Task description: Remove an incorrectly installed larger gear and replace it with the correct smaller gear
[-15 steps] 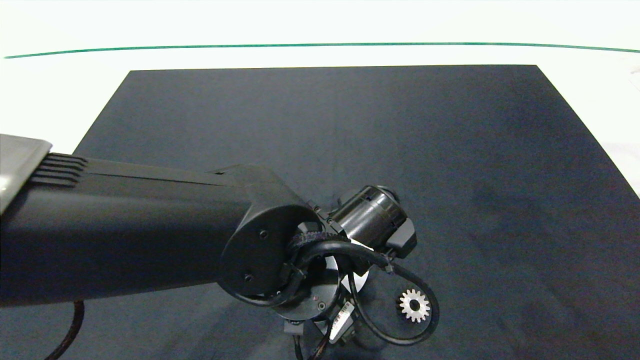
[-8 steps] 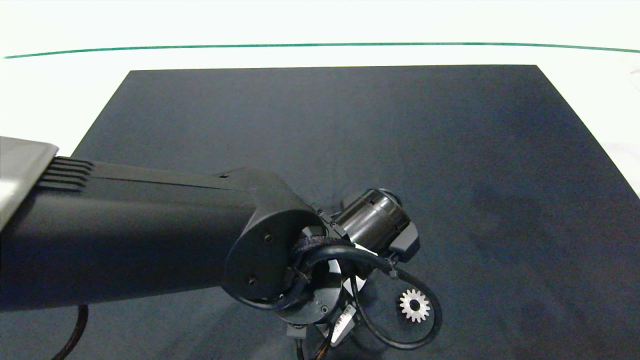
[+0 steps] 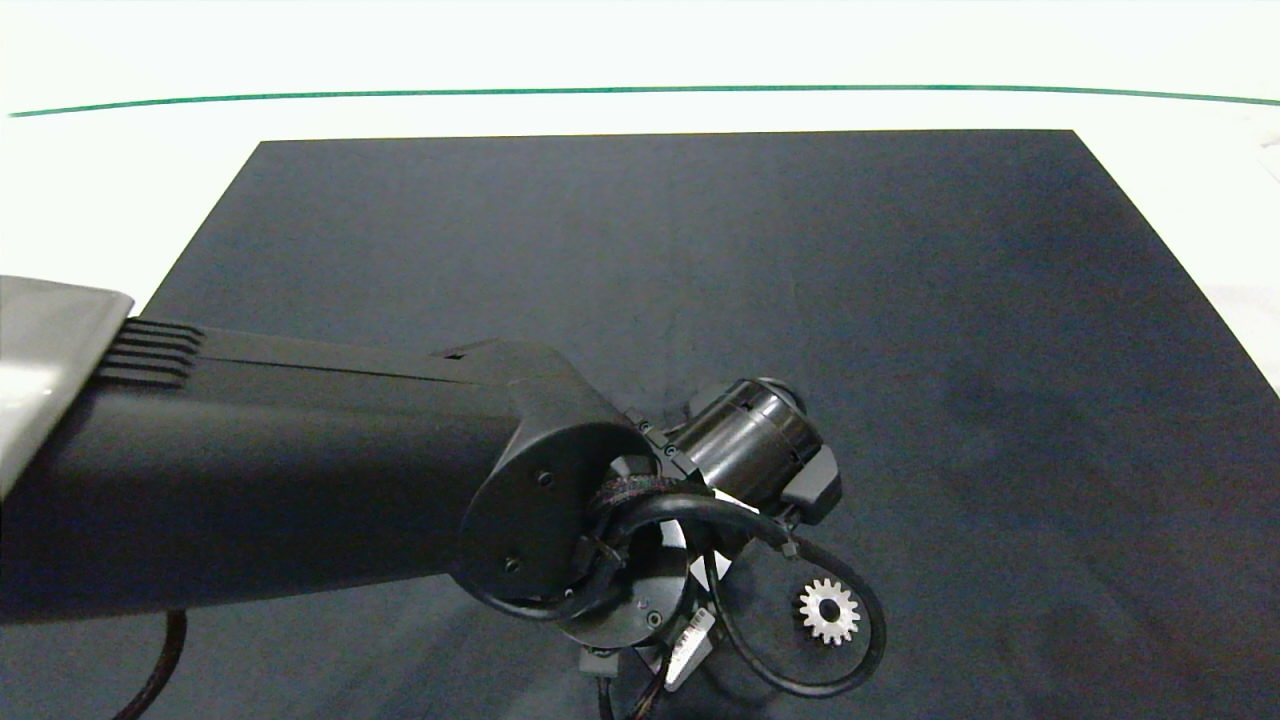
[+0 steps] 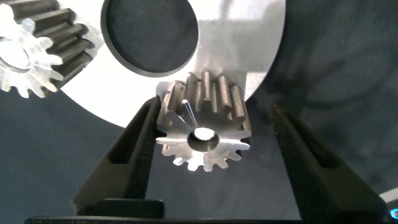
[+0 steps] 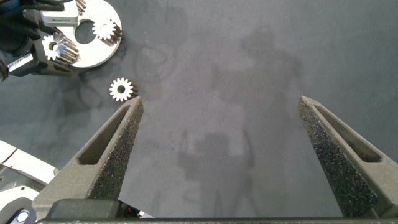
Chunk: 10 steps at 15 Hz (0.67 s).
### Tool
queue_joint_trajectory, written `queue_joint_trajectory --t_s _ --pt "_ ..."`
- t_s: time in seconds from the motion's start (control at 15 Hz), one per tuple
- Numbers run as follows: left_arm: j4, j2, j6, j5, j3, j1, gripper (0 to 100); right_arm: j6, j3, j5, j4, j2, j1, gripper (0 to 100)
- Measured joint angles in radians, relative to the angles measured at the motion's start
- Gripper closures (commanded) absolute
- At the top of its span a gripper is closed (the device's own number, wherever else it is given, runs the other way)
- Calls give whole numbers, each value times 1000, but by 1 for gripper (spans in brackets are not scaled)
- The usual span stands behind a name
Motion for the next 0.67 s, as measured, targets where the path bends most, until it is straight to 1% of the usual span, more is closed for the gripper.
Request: queue_joint_trajectory --t_s 0.67 --pt "0 2 -5 0 0 -4 55 0 0 0 0 0 0 0"
